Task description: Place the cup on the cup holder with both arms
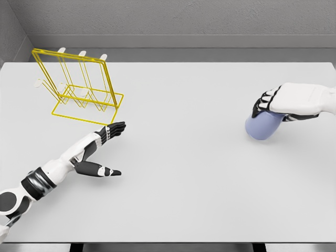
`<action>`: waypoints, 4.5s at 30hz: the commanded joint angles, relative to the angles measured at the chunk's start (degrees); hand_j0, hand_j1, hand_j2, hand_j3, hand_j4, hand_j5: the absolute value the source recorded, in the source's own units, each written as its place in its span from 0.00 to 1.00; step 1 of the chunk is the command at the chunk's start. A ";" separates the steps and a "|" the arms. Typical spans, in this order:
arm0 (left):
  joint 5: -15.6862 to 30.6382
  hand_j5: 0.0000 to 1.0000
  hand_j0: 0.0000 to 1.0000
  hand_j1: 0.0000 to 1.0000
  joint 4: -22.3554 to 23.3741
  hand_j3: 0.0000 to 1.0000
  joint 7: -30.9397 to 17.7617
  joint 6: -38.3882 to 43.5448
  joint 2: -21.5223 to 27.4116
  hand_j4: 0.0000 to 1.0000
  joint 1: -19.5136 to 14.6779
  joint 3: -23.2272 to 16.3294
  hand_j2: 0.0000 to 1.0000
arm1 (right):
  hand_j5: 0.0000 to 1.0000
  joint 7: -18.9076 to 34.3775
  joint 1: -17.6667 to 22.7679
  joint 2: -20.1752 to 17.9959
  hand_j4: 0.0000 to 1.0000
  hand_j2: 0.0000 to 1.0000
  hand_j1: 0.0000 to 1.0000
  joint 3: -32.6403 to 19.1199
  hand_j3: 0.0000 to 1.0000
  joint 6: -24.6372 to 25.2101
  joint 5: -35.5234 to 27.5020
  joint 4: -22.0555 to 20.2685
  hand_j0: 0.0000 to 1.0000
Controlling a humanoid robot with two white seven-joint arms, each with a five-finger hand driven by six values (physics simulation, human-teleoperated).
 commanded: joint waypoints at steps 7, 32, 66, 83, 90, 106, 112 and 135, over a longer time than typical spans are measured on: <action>0.26 1.00 1.00 1.00 0.06 1.00 0.00 0.01 0.06 1.00 0.00 -0.03 1.00 | 0.57 -0.03 -0.35 2.25 0.57 0.57 0.57 -0.10 0.57 0.18 -0.04 -7.64 0.57; 0.35 1.00 1.00 1.00 1.11 1.00 0.00 0.01 0.14 1.00 -0.62 -0.03 1.00 | 0.58 -0.03 -0.26 19.04 0.58 0.58 0.58 5.70 0.58 0.18 3.74 -7.73 0.58; 0.35 1.00 1.00 1.00 1.91 1.00 0.00 0.10 -1.09 1.00 -2.20 -1.44 1.00 | 1.00 -0.03 20.47 14.03 1.00 1.00 1.00 -34.72 1.00 0.18 -10.85 -5.62 1.00; 5.71 1.00 1.00 1.00 1.29 1.00 0.00 8.53 -8.47 1.00 -7.73 -6.18 1.00 | 1.00 -0.03 27.07 20.00 1.00 1.00 1.00 -41.23 1.00 0.18 -10.50 3.34 1.00; 5.53 1.00 1.00 1.00 1.12 1.00 0.00 8.62 -9.44 1.00 -7.82 -7.68 1.00 | 1.00 -0.03 27.07 20.00 1.00 1.00 1.00 -41.23 1.00 0.18 -10.50 4.57 1.00; 5.09 1.00 1.00 1.00 1.29 1.00 0.00 12.23 -13.13 1.00 -8.09 -9.09 1.00 | 1.00 -0.03 27.07 20.00 1.00 1.00 1.00 -41.23 1.00 0.18 -10.50 4.57 1.00; 5.09 1.00 1.00 1.00 1.29 1.00 0.00 12.40 -14.09 1.00 -8.09 -9.17 1.00 | 1.00 -0.03 27.07 20.00 1.00 1.00 1.00 -41.23 1.00 0.18 -10.50 4.57 1.00; 5.62 0.70 0.70 0.70 1.47 0.70 0.27 13.98 -15.59 0.70 -8.53 -9.09 0.70 | 1.00 -0.03 27.07 20.00 1.00 1.00 1.00 -41.23 1.00 0.18 -10.50 4.57 1.00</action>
